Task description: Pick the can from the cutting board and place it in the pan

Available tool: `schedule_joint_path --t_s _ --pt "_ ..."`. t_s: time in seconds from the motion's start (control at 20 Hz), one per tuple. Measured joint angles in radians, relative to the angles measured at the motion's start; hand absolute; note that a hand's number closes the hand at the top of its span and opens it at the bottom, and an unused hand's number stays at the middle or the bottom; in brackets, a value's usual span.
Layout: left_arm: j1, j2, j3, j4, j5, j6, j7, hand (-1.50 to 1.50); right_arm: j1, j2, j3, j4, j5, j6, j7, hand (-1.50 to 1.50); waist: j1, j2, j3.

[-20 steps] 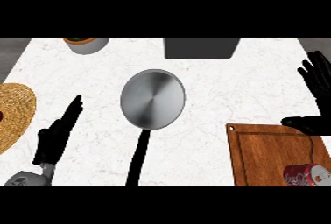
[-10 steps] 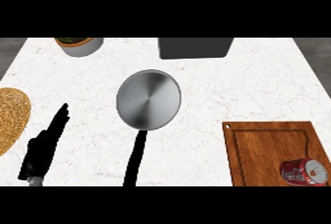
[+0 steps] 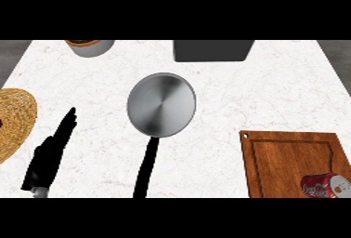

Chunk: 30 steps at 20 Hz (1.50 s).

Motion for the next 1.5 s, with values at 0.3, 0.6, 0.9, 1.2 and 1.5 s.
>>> schedule_joint_path --t_s 0.3,0.6,0.9,1.2,1.5 --pt "0.009 -0.032 -0.017 -0.03 -0.042 0.014 0.027 0.0 -0.06 -0.048 0.042 -0.069 -0.029 0.121 0.112 -1.5 0.013 0.002 0.0" --pt "0.02 -0.041 0.005 -0.041 -0.055 -0.013 0.02 0.0 -0.168 -0.063 0.114 -0.121 -0.053 0.171 0.319 -1.5 0.02 0.004 0.0" --pt "0.009 -0.052 0.034 -0.029 -0.065 -0.04 0.033 0.0 -0.259 -0.044 0.217 -0.164 -0.041 0.219 0.484 -1.5 0.021 0.004 0.0" --pt "0.023 -0.06 0.049 -0.044 -0.079 -0.06 0.034 0.0 -0.326 -0.04 0.318 -0.191 -0.016 0.282 0.622 -1.5 0.023 0.004 0.0" --pt "0.016 -0.086 0.064 -0.036 -0.103 -0.076 0.046 0.0 -0.365 -0.004 0.377 -0.204 -0.004 0.301 0.701 -1.5 0.018 0.004 0.0"
